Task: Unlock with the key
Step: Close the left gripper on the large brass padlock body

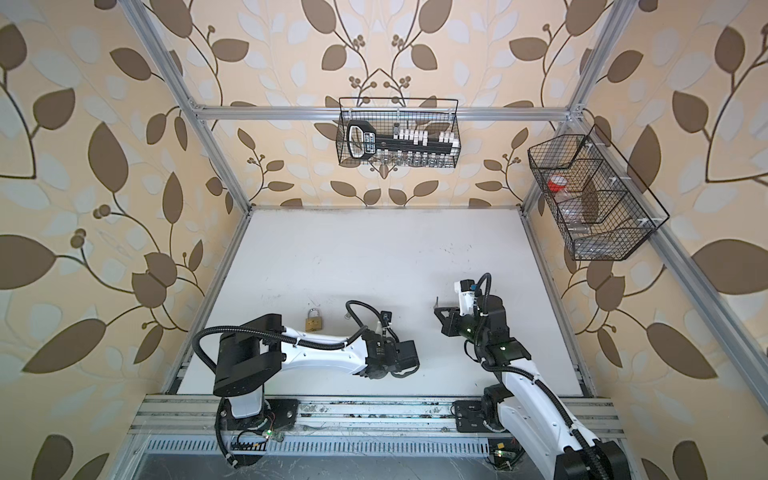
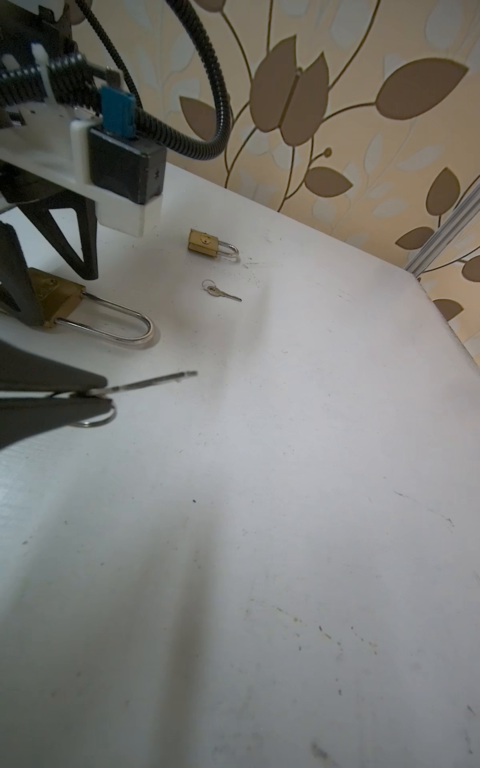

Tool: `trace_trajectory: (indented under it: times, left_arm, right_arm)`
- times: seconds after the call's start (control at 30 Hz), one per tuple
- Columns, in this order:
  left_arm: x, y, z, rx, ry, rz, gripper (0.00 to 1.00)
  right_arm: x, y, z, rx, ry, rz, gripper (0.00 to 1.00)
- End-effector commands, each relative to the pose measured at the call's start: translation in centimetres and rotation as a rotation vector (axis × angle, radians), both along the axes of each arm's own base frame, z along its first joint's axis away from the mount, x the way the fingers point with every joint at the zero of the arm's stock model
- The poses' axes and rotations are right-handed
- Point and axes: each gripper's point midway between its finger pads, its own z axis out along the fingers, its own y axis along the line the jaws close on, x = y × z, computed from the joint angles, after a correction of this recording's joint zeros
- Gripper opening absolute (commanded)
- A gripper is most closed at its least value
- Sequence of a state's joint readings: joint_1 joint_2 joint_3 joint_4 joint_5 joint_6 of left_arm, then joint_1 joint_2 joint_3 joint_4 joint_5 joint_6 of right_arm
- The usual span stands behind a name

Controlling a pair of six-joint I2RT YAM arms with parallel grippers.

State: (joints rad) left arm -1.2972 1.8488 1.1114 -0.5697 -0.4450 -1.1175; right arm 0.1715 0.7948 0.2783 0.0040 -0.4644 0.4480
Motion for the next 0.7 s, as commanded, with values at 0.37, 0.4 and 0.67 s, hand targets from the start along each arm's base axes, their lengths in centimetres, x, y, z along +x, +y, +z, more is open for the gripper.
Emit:
trace_trajectory:
  times: [0.37, 0.4, 0.67]
  left_arm:
    - [-0.4, 2.2, -0.6, 0.069, 0.001, 0.049, 0.62]
    - [-0.2, 2.1, -0.3, 0.068, -0.005, 0.044, 0.6]
    - [2.5, 1.7, 0.7, 0.032, 0.009, 0.025, 0.49]
  right_arm:
    - [-0.3, 0.1, -0.3, 0.01, 0.001, 0.013, 0.0]
    - [-0.3, 0.1, -0.4, 0.01, 0.002, 0.012, 0.0]
    - [-0.2, 0.0, -0.4, 0.005, 0.001, 0.007, 0.0]
